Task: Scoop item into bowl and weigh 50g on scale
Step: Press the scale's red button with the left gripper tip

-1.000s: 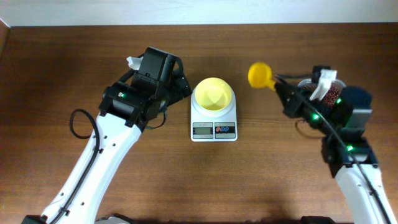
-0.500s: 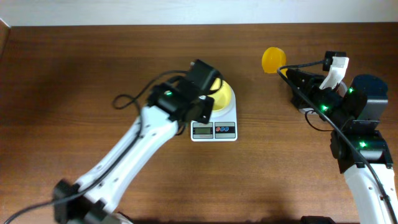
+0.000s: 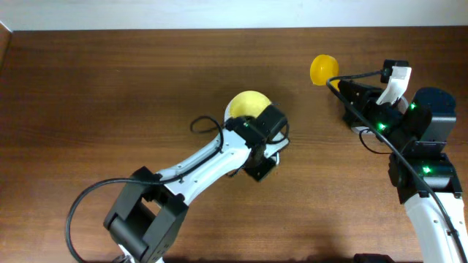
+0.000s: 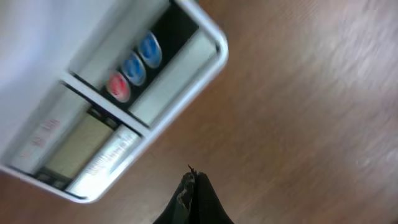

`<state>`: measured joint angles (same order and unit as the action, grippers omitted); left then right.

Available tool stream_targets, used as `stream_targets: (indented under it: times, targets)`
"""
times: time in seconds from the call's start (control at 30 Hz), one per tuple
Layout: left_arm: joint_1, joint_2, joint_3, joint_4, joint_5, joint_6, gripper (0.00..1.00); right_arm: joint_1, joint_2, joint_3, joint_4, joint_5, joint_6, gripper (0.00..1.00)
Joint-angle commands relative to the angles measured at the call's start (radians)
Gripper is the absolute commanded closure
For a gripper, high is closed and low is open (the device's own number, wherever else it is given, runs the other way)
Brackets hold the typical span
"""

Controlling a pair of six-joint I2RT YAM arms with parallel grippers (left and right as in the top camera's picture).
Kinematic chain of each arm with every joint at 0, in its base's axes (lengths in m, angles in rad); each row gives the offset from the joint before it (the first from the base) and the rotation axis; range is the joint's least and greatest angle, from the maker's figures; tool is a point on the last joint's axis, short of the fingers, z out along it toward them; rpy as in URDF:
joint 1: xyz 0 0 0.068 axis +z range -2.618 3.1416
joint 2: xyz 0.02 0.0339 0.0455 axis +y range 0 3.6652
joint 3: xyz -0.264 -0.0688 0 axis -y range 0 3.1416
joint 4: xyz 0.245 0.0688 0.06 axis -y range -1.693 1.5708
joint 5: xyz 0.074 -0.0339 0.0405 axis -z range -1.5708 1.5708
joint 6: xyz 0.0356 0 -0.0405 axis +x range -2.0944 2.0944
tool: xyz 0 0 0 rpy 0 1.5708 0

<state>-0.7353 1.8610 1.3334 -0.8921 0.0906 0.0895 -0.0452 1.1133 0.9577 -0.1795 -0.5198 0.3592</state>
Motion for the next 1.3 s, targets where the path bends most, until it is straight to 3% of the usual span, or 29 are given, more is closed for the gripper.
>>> stream_targets:
  times: [0.0, 0.07, 0.2, 0.27, 0.33, 0.43, 0.57, 0.67, 0.7, 0.73, 0.77, 0.87, 1.27]
  targets:
    - [0.040, -0.132, -0.088, 0.003, 0.076, 0.083, 1.00, -0.003, -0.016, 0.019, 0.003, 0.009, -0.011, 0.96]
    - [0.058, -0.257, -0.115, 0.005, 0.169, 0.123, 1.00, -0.003, -0.016, 0.019, 0.004, 0.009, -0.011, 0.96]
    - [0.077, -0.436, -0.202, 0.063, 0.175, 0.135, 1.00, -0.002, -0.016, 0.019, 0.004, 0.010, -0.011, 0.96]
    - [0.084, -0.444, -0.252, 0.122, 0.036, 0.170, 0.92, -0.002, -0.016, 0.019, 0.003, 0.009, -0.011, 0.96]
    - [0.084, -0.432, -0.259, 0.123, -0.098, 0.177, 1.00, -0.002, -0.014, 0.019, 0.004, 0.010, -0.011, 0.96]
    - [0.083, -0.423, -0.259, 0.212, 0.013, 0.175, 1.00, -0.001, -0.013, 0.019, 0.003, 0.028, -0.011, 0.96]
    - [0.083, -0.423, -0.259, 0.253, 0.029, 0.174, 0.96, -0.001, -0.012, 0.019, 0.003, 0.035, -0.011, 0.96]
    - [0.083, -0.423, -0.259, 0.243, 0.029, 0.173, 0.61, -0.001, -0.012, 0.019, 0.003, 0.035, -0.011, 0.96]
    - [0.083, -0.423, -0.259, 0.238, 0.029, 0.173, 0.39, -0.001, -0.012, 0.019, 0.003, 0.035, -0.011, 0.96]
    - [0.083, -0.423, -0.259, 0.222, 0.029, 0.173, 0.75, -0.001, -0.012, 0.019, 0.003, 0.035, -0.011, 0.96]
    - [0.083, -0.423, -0.259, 0.211, 0.030, 0.173, 1.00, -0.001, -0.012, 0.019, 0.003, 0.035, -0.011, 0.96]
    - [0.083, -0.418, -0.260, 0.192, 0.029, 0.174, 1.00, -0.001, -0.012, 0.019, 0.003, 0.035, -0.011, 0.96]
    - [0.083, -0.145, -0.290, 0.489, 0.029, 0.175, 1.00, -0.001, 0.010, 0.019, 0.002, 0.035, -0.011, 0.96]
